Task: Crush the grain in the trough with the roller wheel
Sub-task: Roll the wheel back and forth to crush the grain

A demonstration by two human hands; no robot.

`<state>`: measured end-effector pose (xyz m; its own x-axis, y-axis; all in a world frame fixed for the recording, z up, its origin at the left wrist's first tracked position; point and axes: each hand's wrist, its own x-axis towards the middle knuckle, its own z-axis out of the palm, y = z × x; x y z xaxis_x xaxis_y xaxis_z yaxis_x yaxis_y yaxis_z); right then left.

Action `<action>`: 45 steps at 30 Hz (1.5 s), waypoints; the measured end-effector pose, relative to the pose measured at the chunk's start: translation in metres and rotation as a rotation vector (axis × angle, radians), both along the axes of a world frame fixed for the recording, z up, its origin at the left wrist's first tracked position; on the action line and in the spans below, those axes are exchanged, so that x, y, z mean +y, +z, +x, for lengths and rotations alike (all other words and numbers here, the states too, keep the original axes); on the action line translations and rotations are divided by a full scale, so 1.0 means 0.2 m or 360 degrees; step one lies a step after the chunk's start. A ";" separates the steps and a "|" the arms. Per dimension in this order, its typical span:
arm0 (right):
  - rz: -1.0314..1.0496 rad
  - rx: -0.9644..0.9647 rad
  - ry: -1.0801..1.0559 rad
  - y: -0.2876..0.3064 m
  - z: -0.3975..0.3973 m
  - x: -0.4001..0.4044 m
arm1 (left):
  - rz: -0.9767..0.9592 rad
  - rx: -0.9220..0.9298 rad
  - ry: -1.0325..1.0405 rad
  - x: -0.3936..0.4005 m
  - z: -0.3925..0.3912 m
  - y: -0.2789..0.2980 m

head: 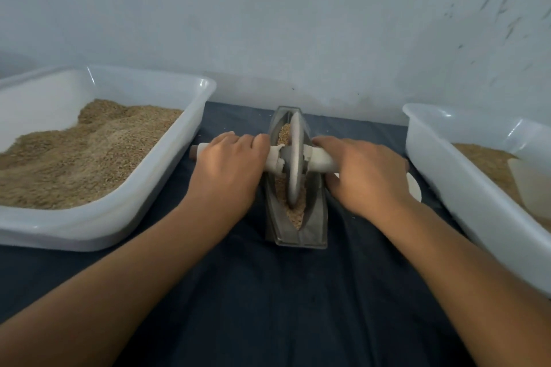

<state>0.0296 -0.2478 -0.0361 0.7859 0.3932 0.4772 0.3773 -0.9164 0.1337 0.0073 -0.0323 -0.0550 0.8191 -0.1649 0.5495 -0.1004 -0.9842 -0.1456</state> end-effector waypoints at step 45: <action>0.0106 0.0173 -0.0071 0.00 0.10 0.00 | 0.0106 -0.0102 0.0008 -0.02 0.10 0.02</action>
<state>0.0495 -0.2474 -0.0365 0.8504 0.3271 0.4121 0.3450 -0.9380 0.0328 0.0268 -0.0368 -0.0504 0.7834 -0.1988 0.5889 -0.0837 -0.9726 -0.2169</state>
